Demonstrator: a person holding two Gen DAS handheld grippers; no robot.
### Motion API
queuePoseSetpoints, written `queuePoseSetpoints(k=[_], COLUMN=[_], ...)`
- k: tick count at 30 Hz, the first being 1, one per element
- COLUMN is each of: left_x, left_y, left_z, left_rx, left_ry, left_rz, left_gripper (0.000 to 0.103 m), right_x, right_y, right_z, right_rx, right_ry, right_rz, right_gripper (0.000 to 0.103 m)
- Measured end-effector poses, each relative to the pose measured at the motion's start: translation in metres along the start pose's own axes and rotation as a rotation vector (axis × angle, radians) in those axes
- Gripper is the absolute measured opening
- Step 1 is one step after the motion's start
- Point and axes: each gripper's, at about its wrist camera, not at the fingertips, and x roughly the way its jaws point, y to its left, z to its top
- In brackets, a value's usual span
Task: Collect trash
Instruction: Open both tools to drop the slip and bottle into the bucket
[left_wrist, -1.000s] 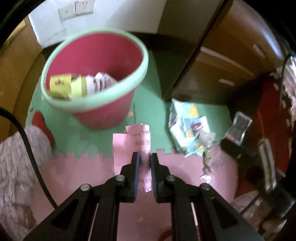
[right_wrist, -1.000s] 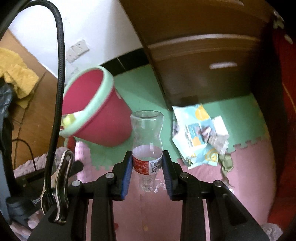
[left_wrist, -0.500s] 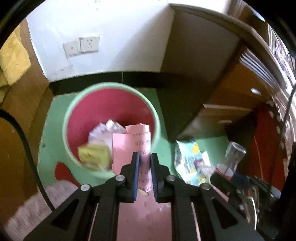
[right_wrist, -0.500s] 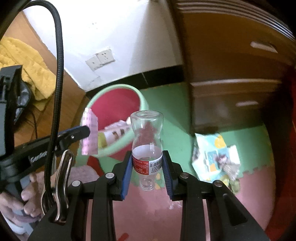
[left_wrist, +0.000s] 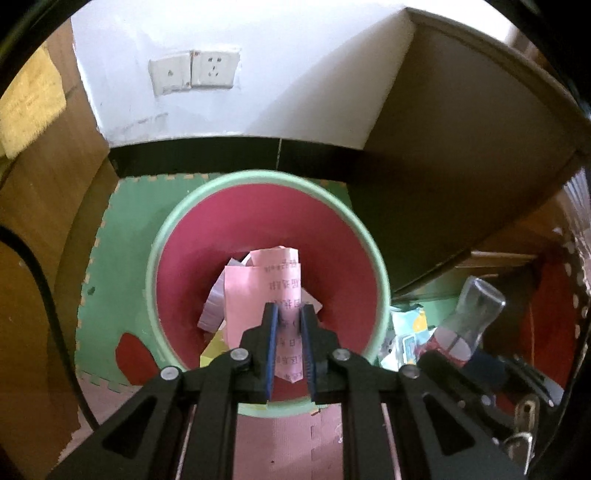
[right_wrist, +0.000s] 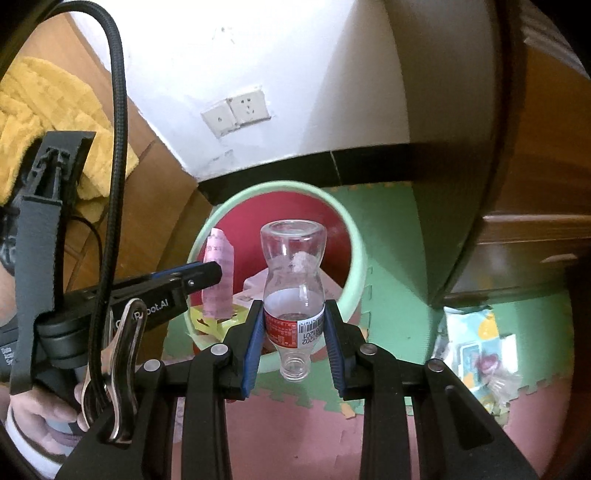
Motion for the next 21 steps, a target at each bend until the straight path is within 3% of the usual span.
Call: queuePoseSetpoints(k=[6,21], left_x=[0.011,0.014], left_y=[0.011,0.010], left_z=[0.001,0.001], left_rx=[-0.049,-0.045], left_ry=[0.034,0.045], left_rz=[-0.016,0.047], left_gripper=[0.013,0.015], right_x=[0.017,0.043], right_y=[-0.004,-0.006], right_z=[-0.003,-0.007], right_rx=[0.013,0.067], right_ry=[0.021,0.058], right_rz=[0.023,0.043], right_gripper=[0.032,0.032])
